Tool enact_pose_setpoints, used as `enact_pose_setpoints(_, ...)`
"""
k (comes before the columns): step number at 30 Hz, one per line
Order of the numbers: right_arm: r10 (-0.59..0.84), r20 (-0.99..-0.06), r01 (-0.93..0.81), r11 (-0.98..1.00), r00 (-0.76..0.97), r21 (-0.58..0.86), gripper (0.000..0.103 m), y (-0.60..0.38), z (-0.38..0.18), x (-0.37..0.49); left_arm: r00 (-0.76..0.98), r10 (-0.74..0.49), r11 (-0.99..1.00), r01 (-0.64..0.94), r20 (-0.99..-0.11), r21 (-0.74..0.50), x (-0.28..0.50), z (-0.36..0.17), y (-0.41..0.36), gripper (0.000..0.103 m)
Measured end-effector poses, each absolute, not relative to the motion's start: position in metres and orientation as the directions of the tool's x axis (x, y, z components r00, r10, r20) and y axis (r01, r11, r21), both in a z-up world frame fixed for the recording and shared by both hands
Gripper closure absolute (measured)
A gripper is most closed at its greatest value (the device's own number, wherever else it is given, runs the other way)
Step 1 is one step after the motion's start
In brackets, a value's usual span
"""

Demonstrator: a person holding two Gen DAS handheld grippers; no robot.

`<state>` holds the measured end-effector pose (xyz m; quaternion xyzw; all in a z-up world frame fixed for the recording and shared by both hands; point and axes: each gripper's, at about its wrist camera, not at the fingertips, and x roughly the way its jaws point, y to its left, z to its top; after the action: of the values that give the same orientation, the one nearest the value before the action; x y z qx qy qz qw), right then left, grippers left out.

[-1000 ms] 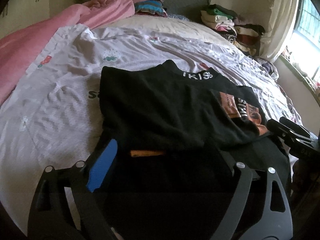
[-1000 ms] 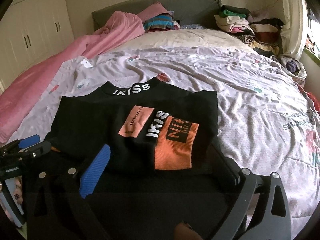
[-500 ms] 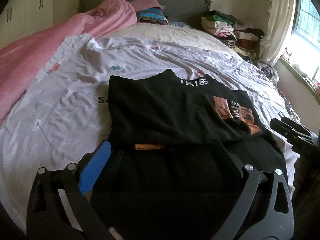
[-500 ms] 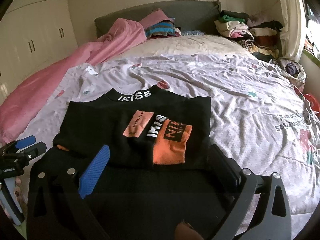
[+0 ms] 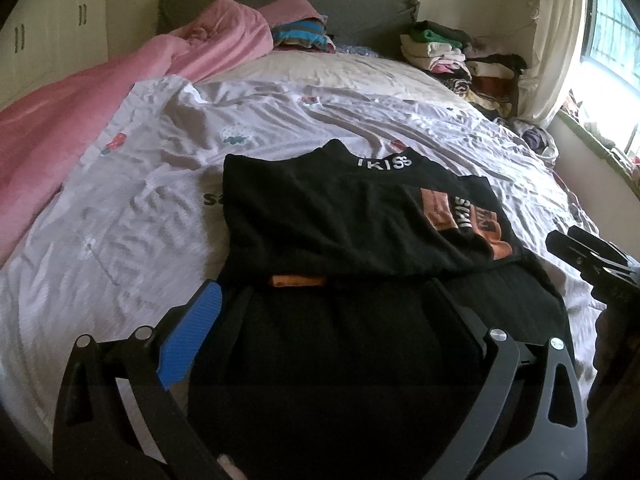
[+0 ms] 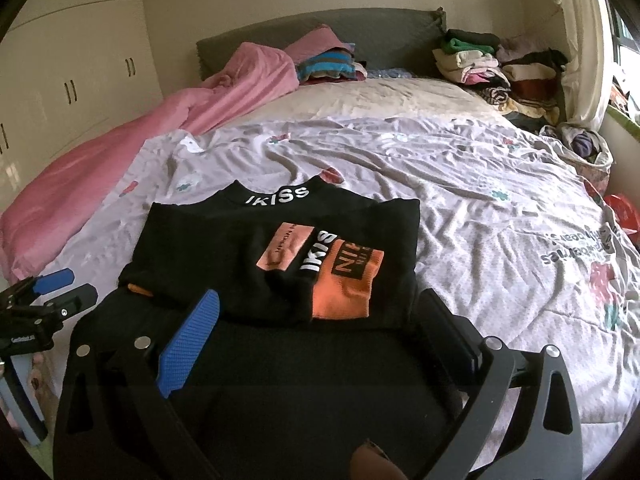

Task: Fold small clothes
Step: 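Move both open tools to the hem of the black sweatshirt, then close both tools on the sweatshirt hem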

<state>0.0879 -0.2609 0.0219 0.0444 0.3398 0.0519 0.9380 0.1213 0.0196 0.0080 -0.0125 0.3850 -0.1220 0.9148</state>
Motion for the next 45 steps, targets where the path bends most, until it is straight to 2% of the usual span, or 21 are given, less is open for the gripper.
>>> enact_pose_setpoints(19, 0.138, -0.648, -0.112, 0.99, 0.749, 0.081, 0.004, -0.253, 0.02, 0.056, 0.652, -0.194, 0.978, 0.188, -0.733, -0.092, 0.092, 0.003, 0.034, 0.01)
enact_pose_setpoints(39, 0.119, -0.721, -0.114, 0.992, 0.683, 0.055, 0.004, -0.269, -0.011, 0.02, 0.566, -0.145, 0.988, 0.12, -0.812, -0.092, 0.048, -0.031, 0.086, 0.01)
enact_pose_setpoints(41, 0.119, -0.723, -0.115, 0.992, 0.68, 0.056, 0.004, -0.271, -0.011, 0.017, 0.558, -0.155, 0.987, 0.125, -0.815, -0.102, 0.042, -0.032, 0.089, 0.02)
enact_pose_setpoints(45, 0.113, -0.731, -0.113, 0.992, 0.673, 0.049, 0.004, -0.275, -0.014, 0.011, 0.523, -0.182, 0.982, 0.139, -0.833, -0.128, 0.03, -0.038, 0.096, 0.049)
